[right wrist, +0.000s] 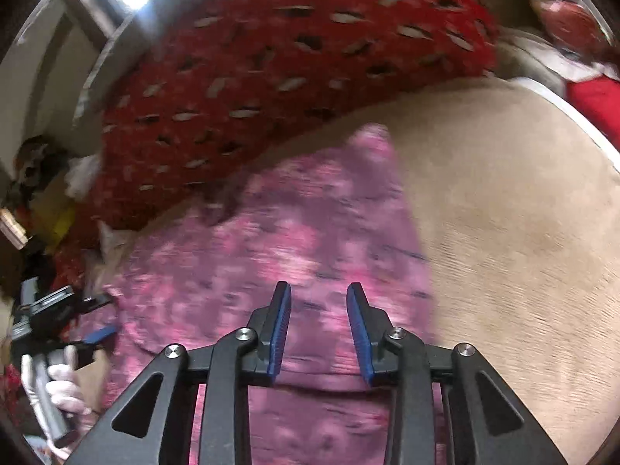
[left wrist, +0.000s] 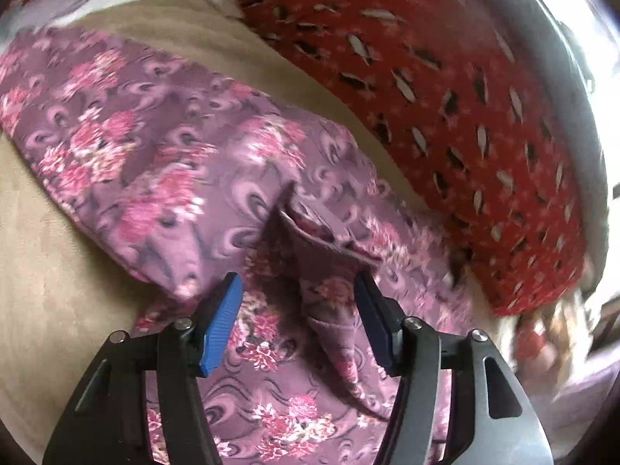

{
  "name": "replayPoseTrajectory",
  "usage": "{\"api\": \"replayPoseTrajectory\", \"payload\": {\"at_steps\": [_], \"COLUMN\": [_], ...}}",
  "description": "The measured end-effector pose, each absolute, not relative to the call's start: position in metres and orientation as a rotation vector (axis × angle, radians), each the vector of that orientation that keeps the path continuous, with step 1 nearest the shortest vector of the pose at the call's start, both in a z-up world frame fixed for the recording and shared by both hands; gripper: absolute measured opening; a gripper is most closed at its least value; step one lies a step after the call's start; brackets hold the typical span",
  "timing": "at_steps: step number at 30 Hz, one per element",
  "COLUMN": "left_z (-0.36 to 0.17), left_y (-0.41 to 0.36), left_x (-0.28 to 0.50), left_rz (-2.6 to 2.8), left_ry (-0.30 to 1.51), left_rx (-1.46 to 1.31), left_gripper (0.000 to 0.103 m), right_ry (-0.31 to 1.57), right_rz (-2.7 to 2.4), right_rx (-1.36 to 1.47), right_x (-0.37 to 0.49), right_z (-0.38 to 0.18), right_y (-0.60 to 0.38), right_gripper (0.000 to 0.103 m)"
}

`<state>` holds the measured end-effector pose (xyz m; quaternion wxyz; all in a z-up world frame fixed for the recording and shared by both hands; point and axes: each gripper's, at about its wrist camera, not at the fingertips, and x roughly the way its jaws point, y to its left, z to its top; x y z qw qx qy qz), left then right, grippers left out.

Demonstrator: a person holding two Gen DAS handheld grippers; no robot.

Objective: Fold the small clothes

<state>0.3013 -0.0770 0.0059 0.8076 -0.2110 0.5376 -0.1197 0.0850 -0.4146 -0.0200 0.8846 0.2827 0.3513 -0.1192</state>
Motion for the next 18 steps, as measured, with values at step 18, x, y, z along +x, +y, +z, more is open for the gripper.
{"api": "replayPoseTrajectory", "payload": {"at_steps": [18], "left_z": [0.038], "left_y": [0.053], "left_x": [0.291], "left_rz": [-0.178], "left_ry": [1.105], "left_rx": [-0.502], "left_gripper": [0.057], "right_ry": [0.844], "right_rz": [0.131], "right_rx": [0.6], "right_x": [0.203], "right_z": [-0.048], "right_y": [-0.256], "right_gripper": [0.034]}}
